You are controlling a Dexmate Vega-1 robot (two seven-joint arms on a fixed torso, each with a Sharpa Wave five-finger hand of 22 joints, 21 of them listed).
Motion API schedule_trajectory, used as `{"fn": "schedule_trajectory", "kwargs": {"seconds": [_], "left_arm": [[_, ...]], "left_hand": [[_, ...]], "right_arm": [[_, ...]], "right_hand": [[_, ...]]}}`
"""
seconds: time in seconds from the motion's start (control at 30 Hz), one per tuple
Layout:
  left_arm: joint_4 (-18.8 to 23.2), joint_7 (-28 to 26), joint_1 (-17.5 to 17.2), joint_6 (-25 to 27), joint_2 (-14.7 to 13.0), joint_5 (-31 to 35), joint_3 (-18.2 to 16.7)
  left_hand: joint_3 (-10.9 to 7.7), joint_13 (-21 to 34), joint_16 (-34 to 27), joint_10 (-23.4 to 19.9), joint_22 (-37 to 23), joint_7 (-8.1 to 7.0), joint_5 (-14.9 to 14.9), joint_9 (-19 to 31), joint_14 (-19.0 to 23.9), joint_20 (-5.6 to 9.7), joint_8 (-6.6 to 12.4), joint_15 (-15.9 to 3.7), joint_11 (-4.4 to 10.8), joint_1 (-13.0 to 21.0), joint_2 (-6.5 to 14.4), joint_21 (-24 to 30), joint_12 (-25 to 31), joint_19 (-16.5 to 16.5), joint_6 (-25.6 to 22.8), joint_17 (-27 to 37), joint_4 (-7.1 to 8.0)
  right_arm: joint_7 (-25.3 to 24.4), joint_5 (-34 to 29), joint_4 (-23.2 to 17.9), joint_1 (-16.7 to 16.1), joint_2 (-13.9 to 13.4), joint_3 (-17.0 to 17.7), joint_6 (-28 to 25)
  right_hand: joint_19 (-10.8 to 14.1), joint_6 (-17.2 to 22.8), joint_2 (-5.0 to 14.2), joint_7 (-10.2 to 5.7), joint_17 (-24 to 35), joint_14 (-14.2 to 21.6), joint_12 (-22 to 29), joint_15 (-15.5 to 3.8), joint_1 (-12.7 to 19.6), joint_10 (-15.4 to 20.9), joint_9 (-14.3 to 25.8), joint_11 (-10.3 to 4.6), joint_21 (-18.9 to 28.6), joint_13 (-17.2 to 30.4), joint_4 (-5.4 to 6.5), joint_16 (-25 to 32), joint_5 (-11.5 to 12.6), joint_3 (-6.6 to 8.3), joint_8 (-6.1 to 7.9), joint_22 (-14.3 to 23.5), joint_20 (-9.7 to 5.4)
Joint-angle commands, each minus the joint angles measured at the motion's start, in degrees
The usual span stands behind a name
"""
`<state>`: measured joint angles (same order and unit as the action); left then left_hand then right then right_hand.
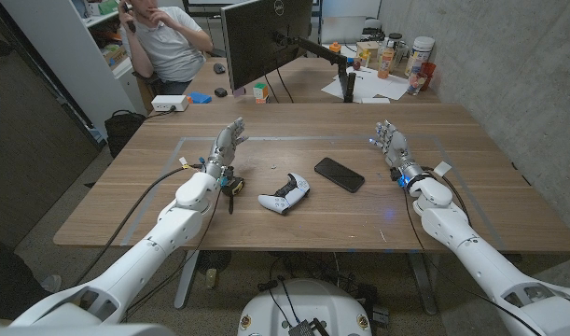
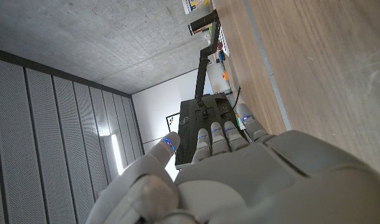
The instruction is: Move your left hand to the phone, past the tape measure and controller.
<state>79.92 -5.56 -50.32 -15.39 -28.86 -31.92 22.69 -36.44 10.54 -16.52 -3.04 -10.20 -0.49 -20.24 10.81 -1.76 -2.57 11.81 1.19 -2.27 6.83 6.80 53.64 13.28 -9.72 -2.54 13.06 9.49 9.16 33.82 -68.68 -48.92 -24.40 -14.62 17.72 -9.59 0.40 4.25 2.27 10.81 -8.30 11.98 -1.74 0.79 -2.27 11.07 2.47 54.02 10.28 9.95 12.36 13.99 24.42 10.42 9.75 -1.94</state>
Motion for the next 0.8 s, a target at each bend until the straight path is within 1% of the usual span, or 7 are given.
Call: {"fn": "schedule_trajectory", "kwargs": {"seconds": [0.03,0.07,0.13,0.23,0.37,0.53,0.8], "left_arm": [[6.0,-8.6,-0.1,1.9,-0.8,8.6,1.1],[6.7,-9.6,0.0,2.5,-1.0,9.8,1.3],[7.8,-10.7,0.3,3.6,-1.3,11.5,1.6],[9.3,-12.3,0.9,5.9,-1.5,13.7,2.2],[10.7,-13.3,2.0,8.9,-1.6,15.9,3.0],[12.9,-14.4,3.7,13.9,-2.0,19.1,4.5],[16.6,-14.6,7.4,22.0,-3.3,27.0,9.0]], "left_hand": [[-0.37,0.3,-0.7,-2.0,-0.2,-1.41,0.1,0.3,1.5,-2.61,1.07,0.51,0.10,0.5,3.8,0.7,0.5,0.7,-3.1,0.4,0.11],[-0.27,0.3,-0.9,-2.4,-0.2,-1.64,0.2,0.3,1.9,-4.62,1.08,1.20,0.20,0.3,3.6,0.6,0.6,0.8,-3.6,0.4,0.08],[-0.25,0.3,-1.0,-3.5,-0.2,-2.06,0.3,0.4,2.1,-7.14,1.31,1.35,0.20,0.3,3.3,0.5,0.8,0.8,-4.9,0.5,-0.15],[-0.07,0.3,-1.2,-4.1,-0.2,-2.55,0.5,0.4,2.6,-8.59,1.45,2.04,0.38,0.4,2.9,0.3,0.9,0.6,-5.7,0.4,-0.68],[0.18,0.3,-1.2,-4.3,-0.2,-2.68,0.7,0.4,3.0,-9.22,1.44,3.02,0.47,0.6,2.2,0.0,0.8,0.4,-6.1,0.3,-1.35],[0.40,0.4,-1.2,-4.5,-0.2,-2.82,0.8,0.4,3.1,-9.33,1.44,3.11,0.32,0.8,1.9,-0.1,0.8,0.5,-6.4,0.2,-1.80],[0.62,0.4,-1.0,-4.5,-0.2,-2.93,1.1,0.5,3.1,-9.37,1.87,3.74,0.05,1.5,1.4,-0.2,0.6,0.7,-8.1,-0.2,-3.08]], "right_arm": [[2.0,-2.0,1.0,0.1,2.0,2.3,-0.5],[2.1,-2.1,1.2,0.1,2.1,2.4,-0.3],[2.1,-2.0,1.1,0.0,2.4,2.7,-0.6],[2.6,-2.3,1.3,0.0,2.7,3.0,-0.5],[2.9,-2.6,1.6,0.0,3.0,3.3,-0.4],[3.5,-2.8,2.0,0.1,3.3,3.5,-0.3],[4.4,-3.0,3.3,0.8,4.2,3.7,0.2]], "right_hand": [[-3.9,0.1,6.69,0.28,0.1,-0.3,0.4,0.09,0.3,0.3,0.1,0.46,-0.1,0.1,0.02,0.2,0.2,0.40,0.32,0.2,-3.12],[-3.8,0.2,6.69,0.32,0.1,-0.3,0.4,0.09,0.3,0.3,0.1,0.49,-0.1,0.1,0.02,0.2,0.2,0.39,0.34,0.2,-3.12],[-3.8,0.2,6.68,0.34,0.1,-0.3,0.4,0.11,0.3,0.3,0.1,0.62,-0.1,0.1,0.02,0.2,0.2,0.39,0.34,0.2,-3.11],[-3.8,0.2,6.67,0.30,0.1,-0.3,0.4,0.12,0.3,0.4,0.1,0.66,-0.2,0.1,0.02,0.2,0.2,0.38,0.35,0.2,-3.11],[-3.8,0.4,6.67,0.31,0.1,-0.3,0.5,0.10,0.3,0.5,0.1,0.53,-0.2,0.1,0.02,0.2,0.2,0.37,0.42,0.2,-3.11],[-3.8,0.5,6.67,0.31,0.1,-0.3,0.5,0.11,0.2,0.5,0.1,0.54,-0.3,0.1,0.02,0.2,0.2,0.37,0.43,0.2,-3.10],[-3.7,0.6,6.67,0.33,0.1,-0.3,0.5,0.17,0.3,0.7,0.1,0.68,-0.4,0.1,0.01,0.2,0.2,0.37,0.45,0.2,-3.05]]}}
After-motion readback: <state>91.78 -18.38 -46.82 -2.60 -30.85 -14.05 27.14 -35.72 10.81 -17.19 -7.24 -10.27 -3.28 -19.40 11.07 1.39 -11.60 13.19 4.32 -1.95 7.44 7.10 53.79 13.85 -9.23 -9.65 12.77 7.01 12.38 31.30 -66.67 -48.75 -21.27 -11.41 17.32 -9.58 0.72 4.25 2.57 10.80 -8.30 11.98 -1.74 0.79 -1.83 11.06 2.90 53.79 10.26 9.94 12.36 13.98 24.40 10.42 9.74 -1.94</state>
